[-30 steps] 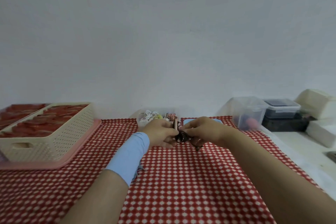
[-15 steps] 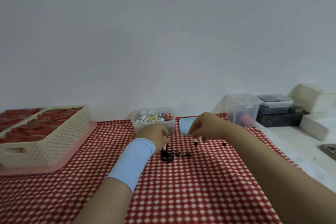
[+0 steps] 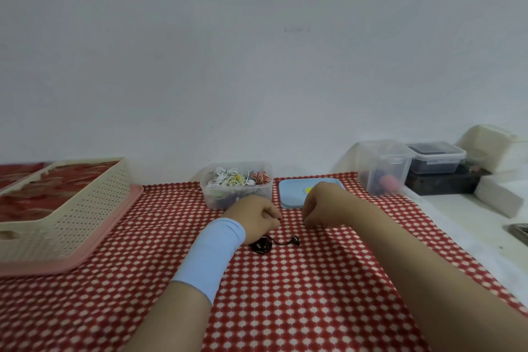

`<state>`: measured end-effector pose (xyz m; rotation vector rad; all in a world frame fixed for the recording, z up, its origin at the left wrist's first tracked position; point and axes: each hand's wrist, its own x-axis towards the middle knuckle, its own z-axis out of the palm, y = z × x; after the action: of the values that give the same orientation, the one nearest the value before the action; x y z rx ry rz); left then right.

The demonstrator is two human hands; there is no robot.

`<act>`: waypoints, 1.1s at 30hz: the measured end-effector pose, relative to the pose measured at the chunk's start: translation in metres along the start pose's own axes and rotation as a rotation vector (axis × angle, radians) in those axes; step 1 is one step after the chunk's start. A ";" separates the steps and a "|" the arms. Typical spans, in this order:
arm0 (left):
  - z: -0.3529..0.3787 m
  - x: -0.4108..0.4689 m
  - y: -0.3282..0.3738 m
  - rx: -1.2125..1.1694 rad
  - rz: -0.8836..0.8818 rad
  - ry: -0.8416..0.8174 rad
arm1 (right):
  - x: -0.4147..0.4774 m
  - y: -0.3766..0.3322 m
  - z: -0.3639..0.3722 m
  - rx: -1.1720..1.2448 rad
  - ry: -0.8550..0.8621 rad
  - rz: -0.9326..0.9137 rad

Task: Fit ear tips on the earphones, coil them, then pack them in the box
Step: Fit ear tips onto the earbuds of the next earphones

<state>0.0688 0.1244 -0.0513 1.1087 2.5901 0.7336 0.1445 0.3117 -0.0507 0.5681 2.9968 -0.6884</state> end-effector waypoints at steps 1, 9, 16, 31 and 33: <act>0.001 0.000 -0.003 -0.070 -0.001 0.014 | 0.001 -0.001 -0.001 0.013 0.002 0.005; 0.005 -0.006 -0.017 -0.432 0.029 0.094 | -0.007 -0.019 0.002 0.621 0.082 -0.073; 0.002 -0.008 -0.028 -0.713 0.028 0.175 | -0.002 -0.017 0.026 0.992 -0.023 -0.104; 0.019 -0.008 -0.021 -0.797 0.004 0.292 | -0.005 -0.023 0.031 1.078 -0.048 -0.156; 0.019 -0.008 -0.021 -0.797 0.007 0.307 | -0.005 -0.020 0.030 1.103 -0.071 -0.174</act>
<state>0.0686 0.1133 -0.0783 0.7769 2.1167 1.8311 0.1401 0.2802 -0.0685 0.2358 2.3493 -2.2927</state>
